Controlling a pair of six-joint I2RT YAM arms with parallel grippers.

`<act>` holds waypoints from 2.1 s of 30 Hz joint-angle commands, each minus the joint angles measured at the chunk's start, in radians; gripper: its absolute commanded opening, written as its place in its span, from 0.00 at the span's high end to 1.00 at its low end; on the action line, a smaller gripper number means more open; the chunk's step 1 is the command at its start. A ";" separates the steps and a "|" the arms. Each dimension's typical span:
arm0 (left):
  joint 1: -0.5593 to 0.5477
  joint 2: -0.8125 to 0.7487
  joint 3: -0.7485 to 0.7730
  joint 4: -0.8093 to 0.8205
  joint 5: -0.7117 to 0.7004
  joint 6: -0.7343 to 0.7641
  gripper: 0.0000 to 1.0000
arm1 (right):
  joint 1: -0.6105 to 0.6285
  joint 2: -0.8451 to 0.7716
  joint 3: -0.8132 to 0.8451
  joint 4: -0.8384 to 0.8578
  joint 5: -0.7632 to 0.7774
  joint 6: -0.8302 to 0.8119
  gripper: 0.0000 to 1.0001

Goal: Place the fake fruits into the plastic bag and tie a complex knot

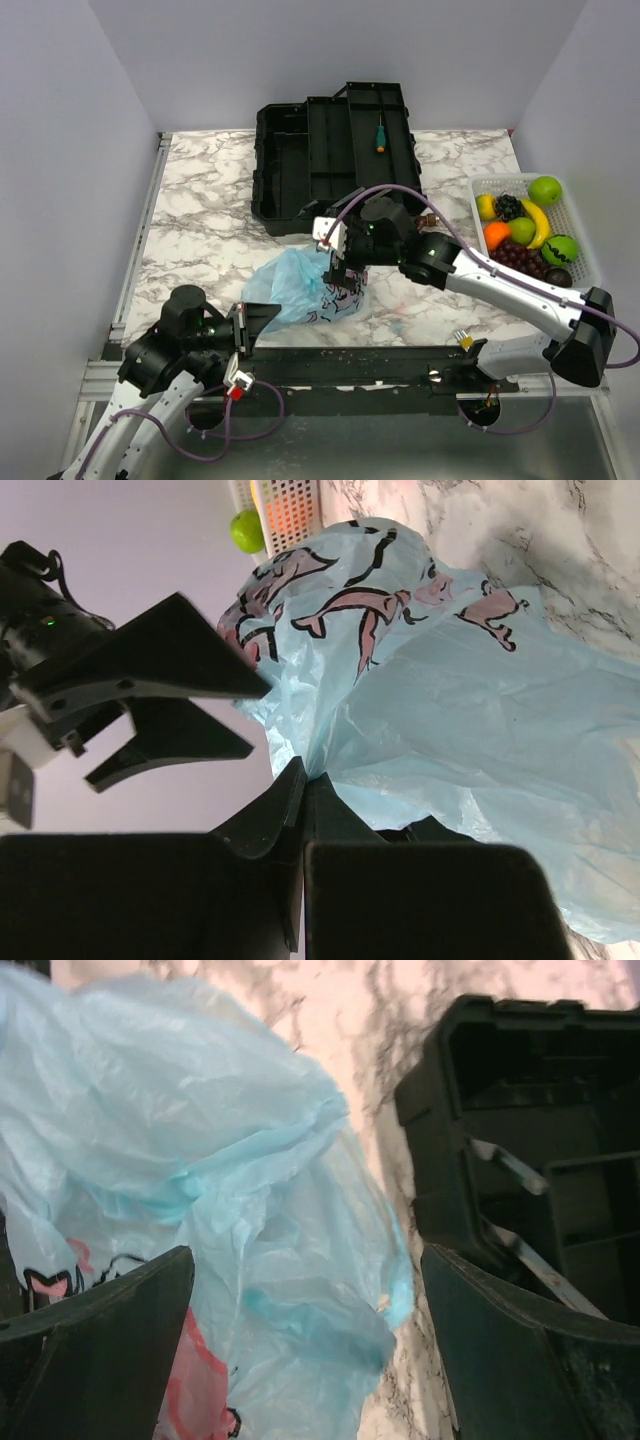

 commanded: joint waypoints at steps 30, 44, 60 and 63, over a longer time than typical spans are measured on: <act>-0.006 0.220 0.430 -0.050 -0.107 -1.248 0.40 | -0.198 -0.044 0.033 -0.266 -0.342 0.276 0.99; -0.018 0.476 0.301 0.332 -0.070 -2.012 0.61 | -0.198 -0.062 0.016 -0.212 -0.335 0.374 0.99; -0.040 0.663 0.245 0.518 -0.222 -2.146 0.81 | -0.198 -0.083 0.019 -0.202 -0.419 0.383 0.99; -0.038 0.642 0.249 0.483 -0.192 -2.115 1.00 | -0.197 -0.105 0.067 -0.292 -0.385 0.366 0.91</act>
